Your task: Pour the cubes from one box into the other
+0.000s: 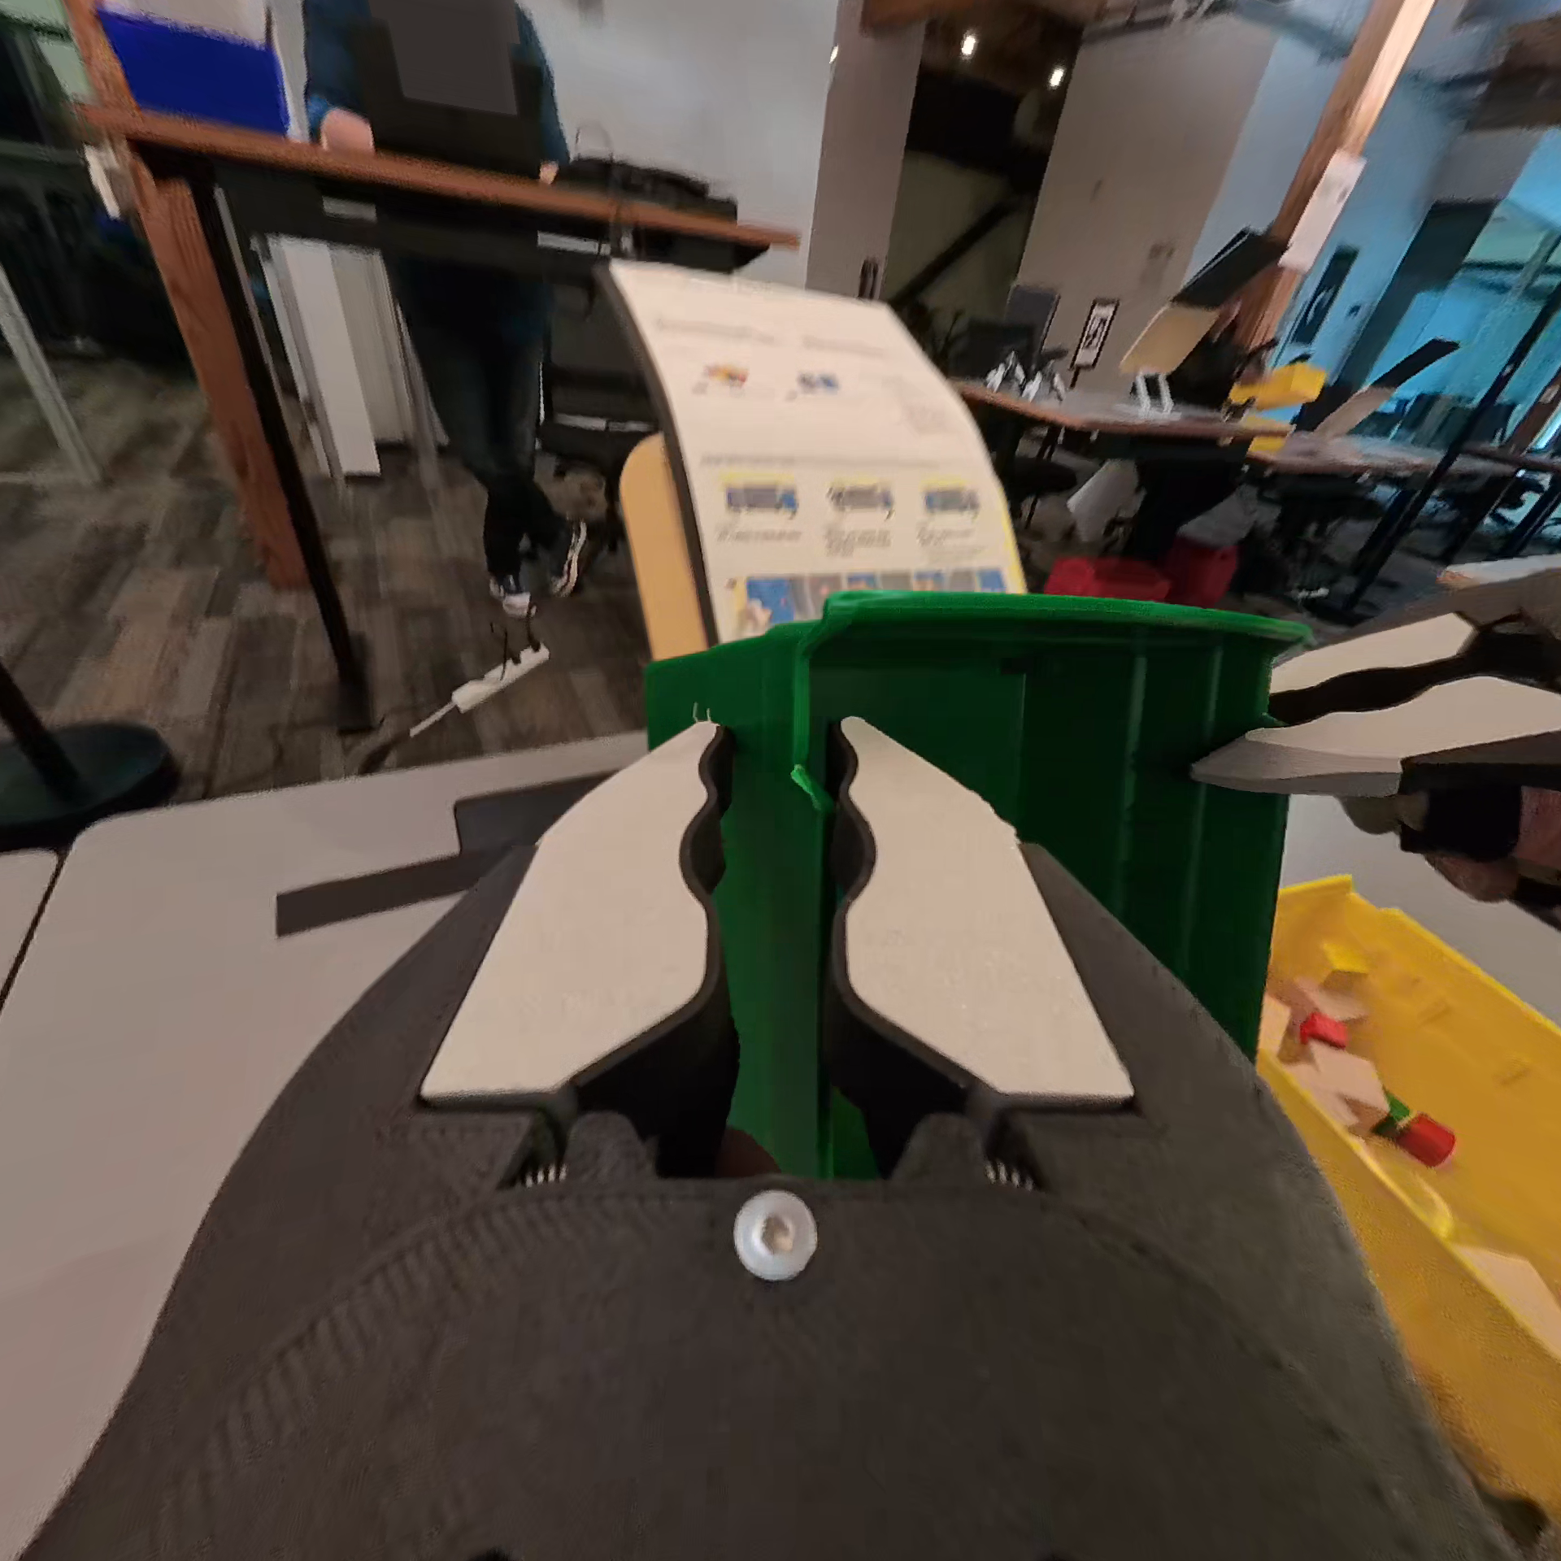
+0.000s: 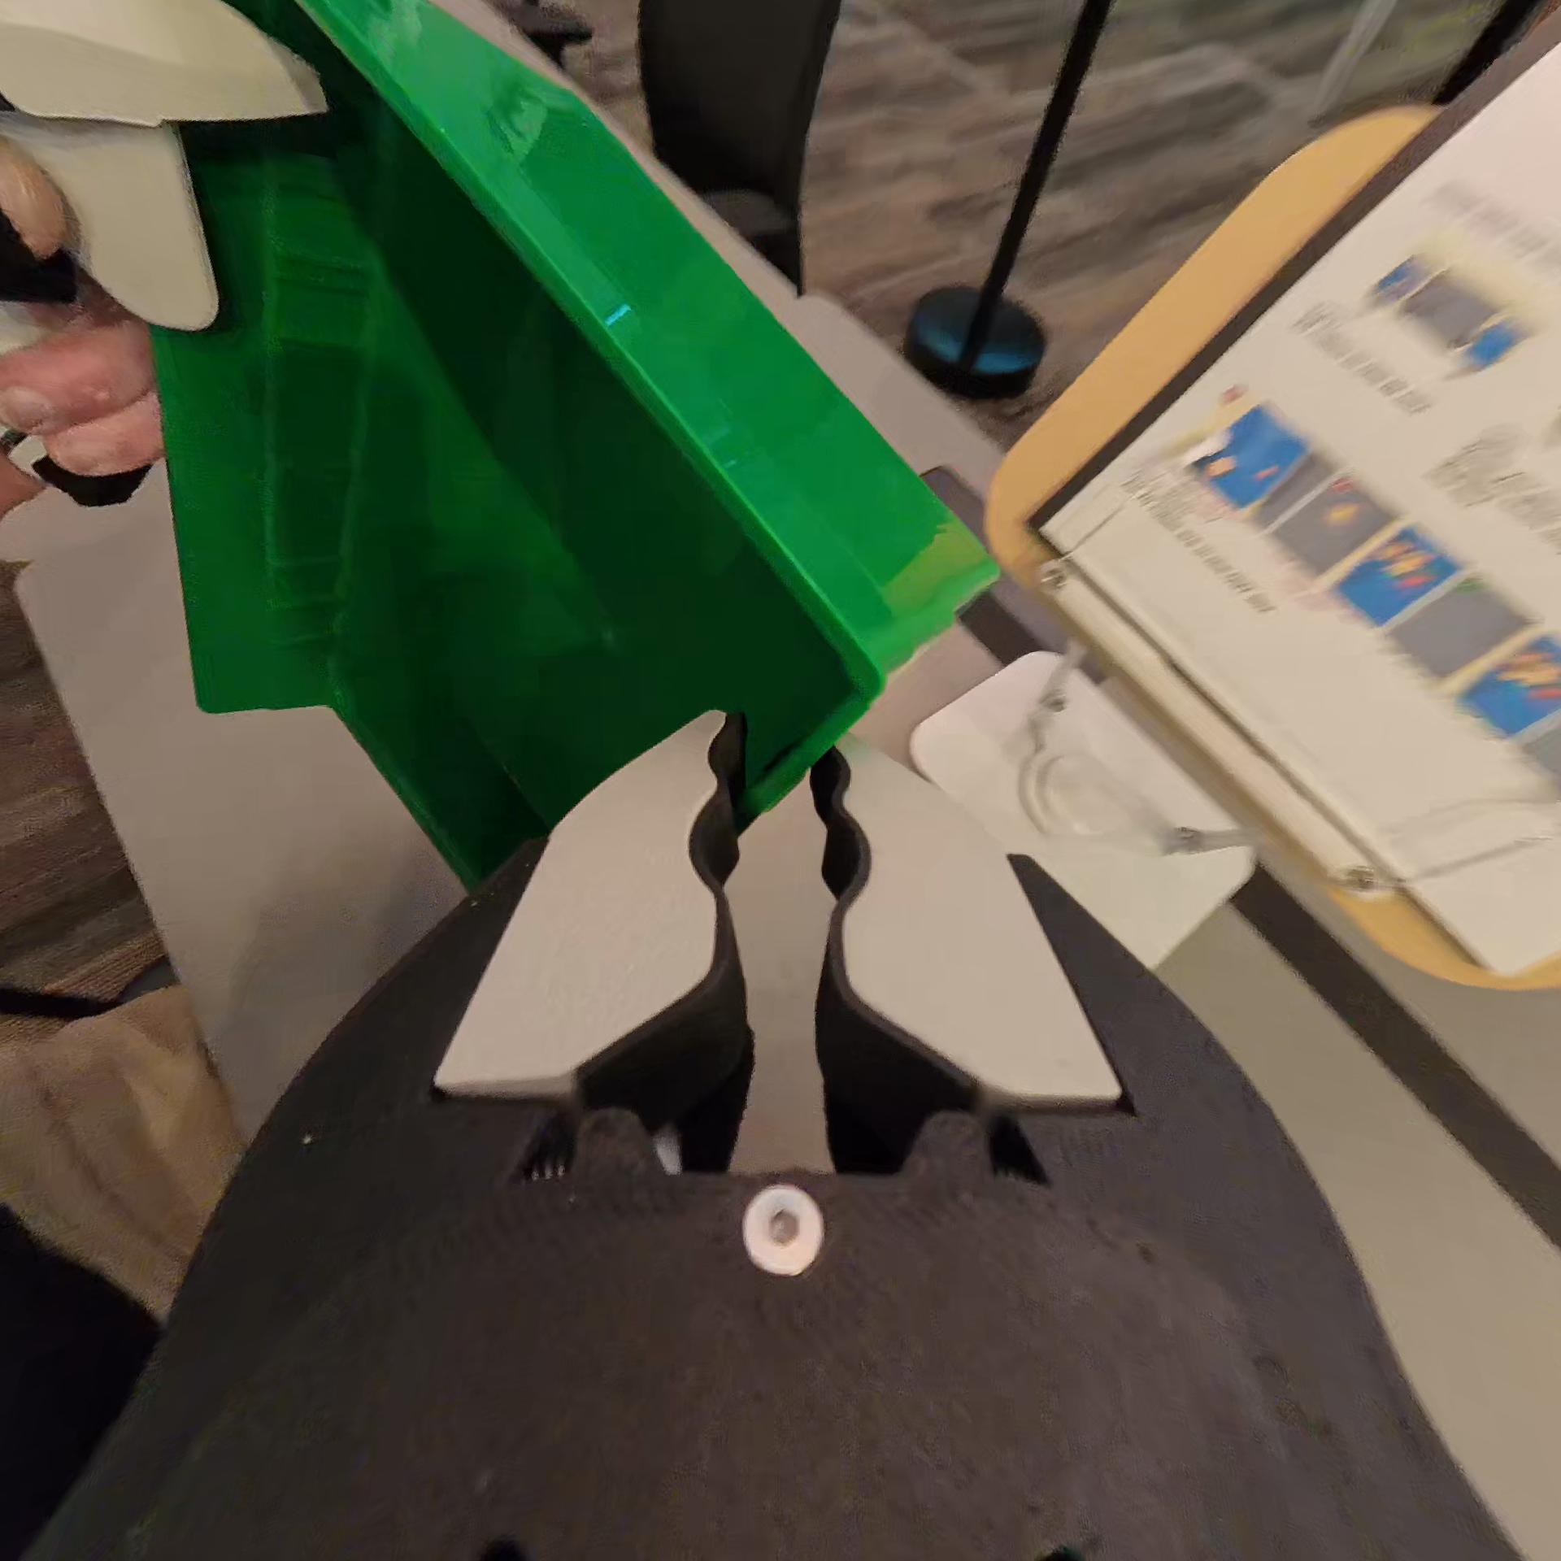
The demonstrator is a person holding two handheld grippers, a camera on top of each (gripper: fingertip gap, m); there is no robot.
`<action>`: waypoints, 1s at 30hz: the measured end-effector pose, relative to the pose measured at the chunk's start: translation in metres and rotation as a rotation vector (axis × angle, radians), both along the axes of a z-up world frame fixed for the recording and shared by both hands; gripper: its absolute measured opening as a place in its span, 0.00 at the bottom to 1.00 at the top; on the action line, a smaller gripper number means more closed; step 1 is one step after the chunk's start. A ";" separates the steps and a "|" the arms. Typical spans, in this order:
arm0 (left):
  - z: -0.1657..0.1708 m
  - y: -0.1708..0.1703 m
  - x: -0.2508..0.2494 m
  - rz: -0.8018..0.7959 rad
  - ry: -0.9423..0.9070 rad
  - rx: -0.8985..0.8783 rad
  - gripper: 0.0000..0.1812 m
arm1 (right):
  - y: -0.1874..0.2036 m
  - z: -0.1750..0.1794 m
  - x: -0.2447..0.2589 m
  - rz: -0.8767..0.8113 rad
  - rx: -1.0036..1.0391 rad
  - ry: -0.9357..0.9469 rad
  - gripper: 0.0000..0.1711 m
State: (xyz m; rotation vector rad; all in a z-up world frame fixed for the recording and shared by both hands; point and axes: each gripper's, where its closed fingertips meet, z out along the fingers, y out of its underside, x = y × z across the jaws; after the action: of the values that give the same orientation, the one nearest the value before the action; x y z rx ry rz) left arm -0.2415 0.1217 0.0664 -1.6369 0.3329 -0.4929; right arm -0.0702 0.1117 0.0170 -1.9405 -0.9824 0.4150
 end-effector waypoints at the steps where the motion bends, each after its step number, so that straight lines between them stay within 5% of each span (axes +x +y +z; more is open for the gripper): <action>1: -0.012 0.003 -0.008 -0.001 0.002 -0.034 0.12 | 0.002 -0.014 -0.008 0.018 -0.049 -0.002 0.06; 6: -0.080 0.022 -0.040 0.015 0.049 -0.236 0.11 | 0.007 -0.082 -0.040 0.090 -0.316 0.008 0.07; 21: -0.218 0.061 -0.081 0.038 0.118 -0.639 0.07 | 0.050 -0.167 -0.074 0.076 -0.557 -0.001 0.12; 25: -0.240 0.059 -0.080 0.013 0.123 -0.671 0.07 | 0.034 -0.162 -0.067 0.113 -0.534 0.004 0.15; 30: -0.246 0.048 -0.079 -0.041 0.019 -0.668 0.13 | -0.001 -0.112 -0.032 0.154 -0.431 0.070 0.19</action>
State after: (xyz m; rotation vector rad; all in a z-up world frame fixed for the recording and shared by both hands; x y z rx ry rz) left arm -0.3201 0.1701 -0.1799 -2.2849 0.2248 -0.6643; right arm -0.1021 0.1110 -0.0949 -2.2180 -1.0645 0.8338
